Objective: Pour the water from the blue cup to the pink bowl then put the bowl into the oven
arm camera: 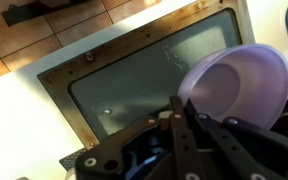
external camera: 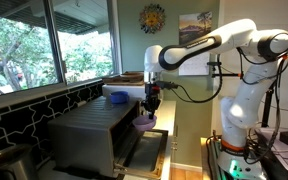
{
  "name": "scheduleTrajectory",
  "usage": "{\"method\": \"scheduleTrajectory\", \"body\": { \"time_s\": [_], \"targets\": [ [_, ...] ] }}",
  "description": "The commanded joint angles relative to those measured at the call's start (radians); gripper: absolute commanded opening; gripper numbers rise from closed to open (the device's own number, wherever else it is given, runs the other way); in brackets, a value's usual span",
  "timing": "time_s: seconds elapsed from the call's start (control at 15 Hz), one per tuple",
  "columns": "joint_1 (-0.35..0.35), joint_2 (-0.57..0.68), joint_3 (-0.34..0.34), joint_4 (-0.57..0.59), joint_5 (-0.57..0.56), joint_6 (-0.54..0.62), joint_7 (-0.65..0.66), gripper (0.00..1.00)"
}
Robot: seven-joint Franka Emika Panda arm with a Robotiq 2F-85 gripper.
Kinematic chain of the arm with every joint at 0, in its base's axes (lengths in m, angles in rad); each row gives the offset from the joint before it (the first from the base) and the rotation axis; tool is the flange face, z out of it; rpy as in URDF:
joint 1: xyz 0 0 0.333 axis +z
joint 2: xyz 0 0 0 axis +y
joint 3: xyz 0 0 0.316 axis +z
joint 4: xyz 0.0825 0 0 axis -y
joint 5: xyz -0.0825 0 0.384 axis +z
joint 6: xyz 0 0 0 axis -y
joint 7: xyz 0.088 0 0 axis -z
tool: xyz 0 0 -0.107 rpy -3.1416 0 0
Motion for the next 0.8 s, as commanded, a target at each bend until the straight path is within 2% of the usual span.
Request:
{"method": "scheduleTrajectory", "body": {
  "time_s": [0.0,0.53,0.73],
  "targets": [
    [-0.037,-0.065,0.029,-0.099,0.04,0.087,0.148,0.01],
    [-0.055,-0.074,0.064,-0.18,0.042,0.317,0.471,0.01],
    [-0.057,-0.059,0.076,-0.183,0.026,0.36,0.567,0.01]
  ]
}}
